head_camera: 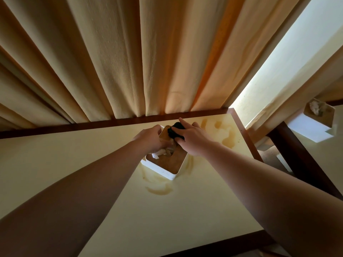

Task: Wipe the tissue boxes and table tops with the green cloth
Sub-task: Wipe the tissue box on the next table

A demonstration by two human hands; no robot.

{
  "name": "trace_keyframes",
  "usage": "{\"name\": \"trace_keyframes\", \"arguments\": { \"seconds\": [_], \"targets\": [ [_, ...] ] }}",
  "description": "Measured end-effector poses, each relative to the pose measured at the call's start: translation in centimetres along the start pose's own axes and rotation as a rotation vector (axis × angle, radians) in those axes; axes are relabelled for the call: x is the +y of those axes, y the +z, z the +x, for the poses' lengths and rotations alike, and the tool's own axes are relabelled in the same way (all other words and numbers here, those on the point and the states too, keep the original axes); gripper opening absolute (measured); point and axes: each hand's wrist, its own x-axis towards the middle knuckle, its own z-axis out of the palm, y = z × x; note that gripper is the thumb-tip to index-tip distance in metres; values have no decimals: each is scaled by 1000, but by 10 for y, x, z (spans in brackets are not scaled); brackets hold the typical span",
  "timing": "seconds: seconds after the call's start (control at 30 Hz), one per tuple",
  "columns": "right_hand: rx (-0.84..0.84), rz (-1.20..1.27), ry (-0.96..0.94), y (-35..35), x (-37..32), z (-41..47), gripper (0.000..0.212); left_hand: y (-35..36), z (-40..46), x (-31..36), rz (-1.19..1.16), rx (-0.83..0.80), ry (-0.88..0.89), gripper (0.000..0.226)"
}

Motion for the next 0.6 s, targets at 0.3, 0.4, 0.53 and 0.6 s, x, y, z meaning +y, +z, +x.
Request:
{"name": "trace_keyframes", "arguments": {
  "seconds": [0.3,0.4,0.53,0.6],
  "targets": [
    [105,326,138,28,18,-45,50,2,-3,2,53,88,-12,68],
    [208,579,218,40,14,-54,50,-3,-7,5,139,139,3,68],
    [323,900,337,51,5,-61,46,-11,-9,7,61,163,28,67],
    [364,1028,402,53,-1,-64,44,-15,-8,9,-30,116,54,68]
  ]
}}
